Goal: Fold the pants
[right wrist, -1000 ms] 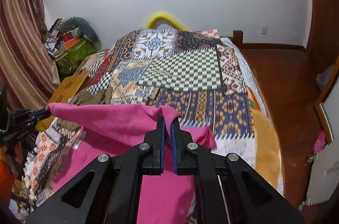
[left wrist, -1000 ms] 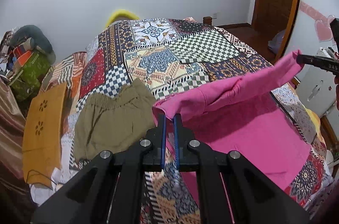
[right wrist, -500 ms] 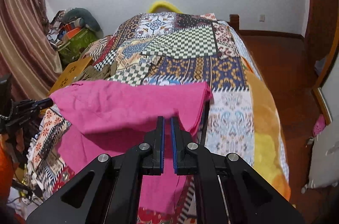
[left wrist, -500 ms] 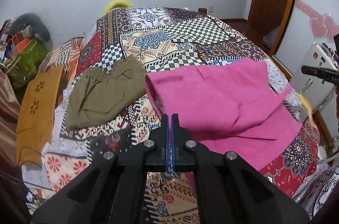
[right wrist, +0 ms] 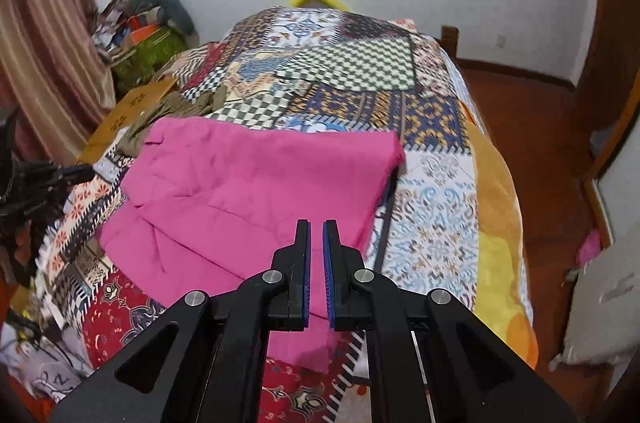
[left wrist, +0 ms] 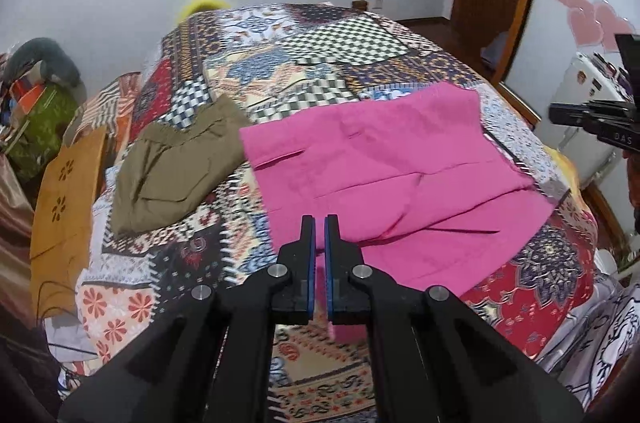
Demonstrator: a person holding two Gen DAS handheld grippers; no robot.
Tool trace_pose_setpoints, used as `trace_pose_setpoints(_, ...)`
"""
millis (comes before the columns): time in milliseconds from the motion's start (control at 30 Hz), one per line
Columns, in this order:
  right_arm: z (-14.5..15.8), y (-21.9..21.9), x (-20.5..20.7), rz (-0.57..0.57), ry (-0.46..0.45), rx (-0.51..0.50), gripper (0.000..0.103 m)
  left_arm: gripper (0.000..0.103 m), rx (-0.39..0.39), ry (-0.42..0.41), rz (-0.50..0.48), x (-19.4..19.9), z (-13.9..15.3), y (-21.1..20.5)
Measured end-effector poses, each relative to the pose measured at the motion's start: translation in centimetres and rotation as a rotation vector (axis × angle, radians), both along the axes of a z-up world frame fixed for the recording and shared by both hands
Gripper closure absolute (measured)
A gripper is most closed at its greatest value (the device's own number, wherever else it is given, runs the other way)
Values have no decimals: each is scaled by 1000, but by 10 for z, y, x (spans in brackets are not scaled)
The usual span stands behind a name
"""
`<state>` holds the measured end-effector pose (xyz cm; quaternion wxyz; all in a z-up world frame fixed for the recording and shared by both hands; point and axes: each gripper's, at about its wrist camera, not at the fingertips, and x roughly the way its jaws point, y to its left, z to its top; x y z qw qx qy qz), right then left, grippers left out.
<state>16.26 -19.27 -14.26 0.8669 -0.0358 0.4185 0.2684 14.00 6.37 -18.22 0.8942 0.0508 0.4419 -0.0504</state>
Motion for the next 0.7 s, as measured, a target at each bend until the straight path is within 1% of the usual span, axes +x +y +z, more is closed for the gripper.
trace_pose_setpoints(33,-1,3,0,8,3,0,96,100,-3,5,-11,2,0,-4)
trace_pose_setpoints(100,-1,13,0,30,8,-2,89,98,-2,16,-32,4,-2,-14)
trace_pose_setpoints(167,-1,21,-2,51,0,-3,81,92,-2,29,-50,7,-5,-22)
trace_pose_setpoints(267,-3,36,-6,100,-9,-24,78,76,1,49,-76,11,-11,-31)
trace_pose_setpoints(333,-6,45,-9,129,-2,-29,78,54,14,61,-94,12,-17,-36)
trace_pose_setpoints(367,-8,48,-9,141,3,-29,77,49,18,62,-101,13,-20,-38)
trace_pose_setpoints(400,-10,52,-10,153,8,-32,76,40,22,64,-109,13,-23,-40)
trace_pose_setpoints(433,-12,55,-11,163,12,-36,72,38,30,67,-113,13,-26,-43)
trace_pose_setpoints(467,-15,59,-12,172,16,-40,67,38,41,72,-116,14,-30,-45)
trace_pose_setpoints(533,-20,64,-13,191,23,-46,62,38,65,85,-122,16,-37,-48)
trace_pose_setpoints(633,-32,72,-12,214,50,-62,62,38,101,107,-128,20,-49,-51)
trace_pose_setpoints(700,-38,76,-10,226,68,-71,62,38,125,105,-133,23,-55,-53)
